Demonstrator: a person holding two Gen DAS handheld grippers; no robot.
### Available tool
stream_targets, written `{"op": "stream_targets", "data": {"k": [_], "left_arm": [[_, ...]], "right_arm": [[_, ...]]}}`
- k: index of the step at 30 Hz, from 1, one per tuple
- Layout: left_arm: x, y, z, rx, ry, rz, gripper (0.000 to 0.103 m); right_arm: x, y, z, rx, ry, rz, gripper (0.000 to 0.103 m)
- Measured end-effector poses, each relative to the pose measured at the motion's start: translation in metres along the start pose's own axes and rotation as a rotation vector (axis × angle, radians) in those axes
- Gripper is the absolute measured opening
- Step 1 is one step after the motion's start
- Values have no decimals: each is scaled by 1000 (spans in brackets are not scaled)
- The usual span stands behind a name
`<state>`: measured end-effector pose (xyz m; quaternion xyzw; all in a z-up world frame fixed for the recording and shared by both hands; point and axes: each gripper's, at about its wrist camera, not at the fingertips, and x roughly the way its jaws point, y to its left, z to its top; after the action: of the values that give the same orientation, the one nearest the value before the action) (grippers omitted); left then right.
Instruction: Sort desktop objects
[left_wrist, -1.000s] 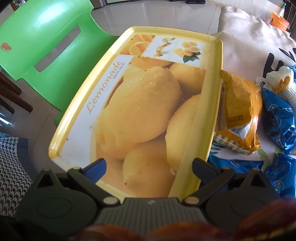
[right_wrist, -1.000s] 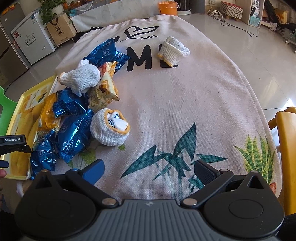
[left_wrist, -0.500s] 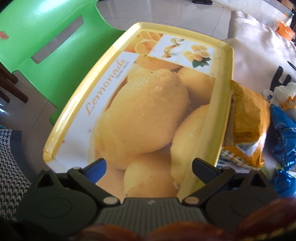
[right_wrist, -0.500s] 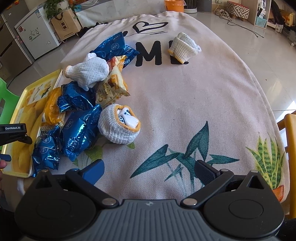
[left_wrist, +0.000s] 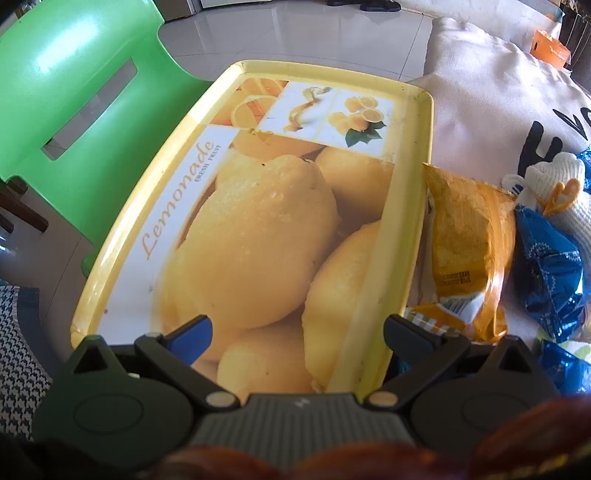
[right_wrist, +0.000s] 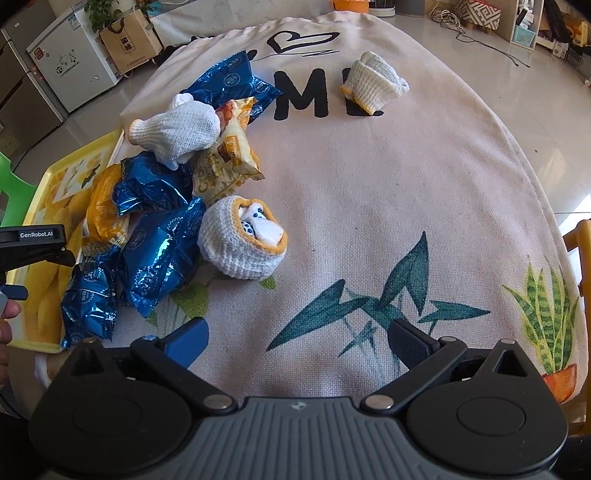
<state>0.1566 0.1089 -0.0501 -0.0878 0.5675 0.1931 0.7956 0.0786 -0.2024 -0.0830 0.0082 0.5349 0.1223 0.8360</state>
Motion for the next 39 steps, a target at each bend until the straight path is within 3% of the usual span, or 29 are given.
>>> {"op": "stream_targets", "data": {"k": [3,9,12,14,18,21,25,29,33,39], "left_arm": [[-8,3,2,-37,-11,-61,102],[1,-8,-1,15,22,-58,102],[7,-5,-1,13,17,-17,103],[8,0,0,-3,16,-37,103],[11,8,8,-10,-4,76,102],[20,23,11,-66,35,78,102],[12,33,10,-126,22,13,102],[-3,19,10,-66,-19,-40,102],[-2,5,7,-20,7,-94,103],[9,-6,3,21,30,-84,102]], "right_arm": [[0,3,-1,-12,1,6,103],[1,4,0,-5,6,12,103],[1,4,0,-5,5,10,103],[1,3,0,-3,4,12,103],[1,5,1,-3,-1,17,103],[0,7,1,-8,-3,25,103],[0,9,1,-11,-3,46,103],[2,12,1,-18,7,52,103],[2,12,0,-19,5,52,103],[2,11,1,-9,9,51,103]]}}
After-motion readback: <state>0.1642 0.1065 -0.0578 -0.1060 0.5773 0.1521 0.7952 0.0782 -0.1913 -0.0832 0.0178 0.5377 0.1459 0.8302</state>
